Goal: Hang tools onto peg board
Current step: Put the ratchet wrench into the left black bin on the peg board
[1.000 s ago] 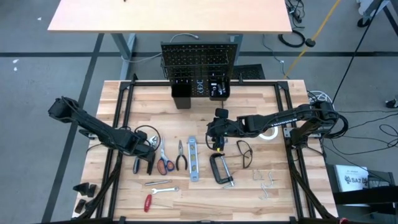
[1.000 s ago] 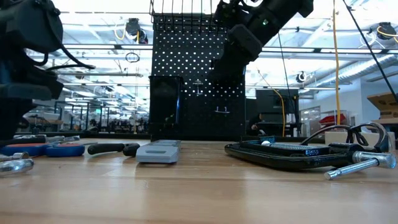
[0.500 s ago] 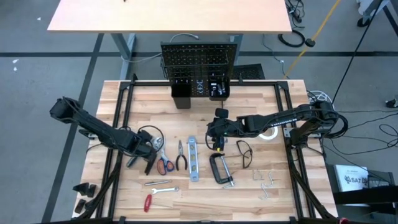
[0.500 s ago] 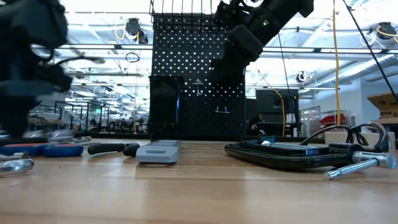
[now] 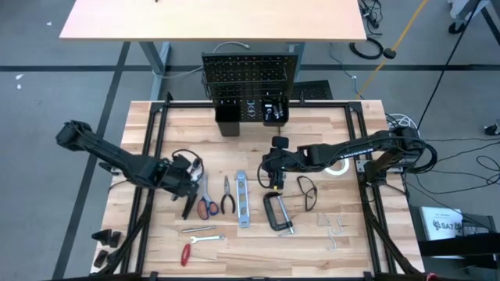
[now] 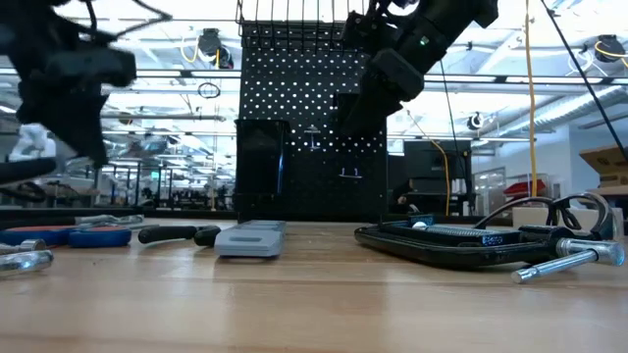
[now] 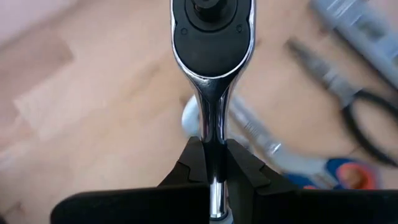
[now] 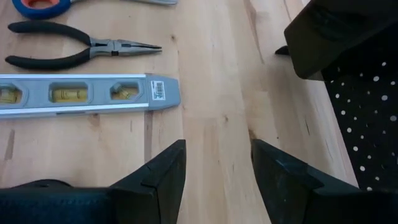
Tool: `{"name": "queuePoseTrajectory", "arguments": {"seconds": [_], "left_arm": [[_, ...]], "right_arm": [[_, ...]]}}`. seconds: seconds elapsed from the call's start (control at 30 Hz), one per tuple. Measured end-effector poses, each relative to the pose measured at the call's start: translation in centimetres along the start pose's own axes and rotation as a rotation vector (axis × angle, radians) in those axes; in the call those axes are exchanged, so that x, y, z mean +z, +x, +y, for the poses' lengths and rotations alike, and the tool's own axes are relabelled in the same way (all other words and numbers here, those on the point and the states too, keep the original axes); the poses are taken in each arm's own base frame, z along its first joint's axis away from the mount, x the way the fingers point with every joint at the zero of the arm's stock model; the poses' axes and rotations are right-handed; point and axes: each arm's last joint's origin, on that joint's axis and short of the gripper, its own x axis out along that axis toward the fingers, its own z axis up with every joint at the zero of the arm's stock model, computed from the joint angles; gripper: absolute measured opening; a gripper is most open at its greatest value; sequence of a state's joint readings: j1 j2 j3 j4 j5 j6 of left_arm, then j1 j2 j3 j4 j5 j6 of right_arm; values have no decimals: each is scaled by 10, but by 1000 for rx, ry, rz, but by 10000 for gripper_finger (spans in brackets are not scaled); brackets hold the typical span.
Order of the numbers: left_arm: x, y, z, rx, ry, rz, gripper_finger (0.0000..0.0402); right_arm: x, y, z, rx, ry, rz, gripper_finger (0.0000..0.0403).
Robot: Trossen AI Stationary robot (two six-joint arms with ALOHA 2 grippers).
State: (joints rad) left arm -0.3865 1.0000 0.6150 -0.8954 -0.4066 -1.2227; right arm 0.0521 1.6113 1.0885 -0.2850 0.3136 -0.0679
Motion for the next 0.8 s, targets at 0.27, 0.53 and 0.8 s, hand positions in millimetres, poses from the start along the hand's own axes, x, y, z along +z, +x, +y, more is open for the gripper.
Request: {"name": "queuePoseTrajectory", "arguments": {"seconds": [0.27,0.53,0.8], "left_arm": [[13,-26,0,-180,37,-244,17],[26,-41,-8,-233,227,-494,17],[36,-55,-12,-234,302,-691,17]], "right_arm": [[8,-26,-8,5,-7,-68,173],[6,-49,-14,49,-26,-173,173],[-35,-74,-26,56,72,-510,173]]}}
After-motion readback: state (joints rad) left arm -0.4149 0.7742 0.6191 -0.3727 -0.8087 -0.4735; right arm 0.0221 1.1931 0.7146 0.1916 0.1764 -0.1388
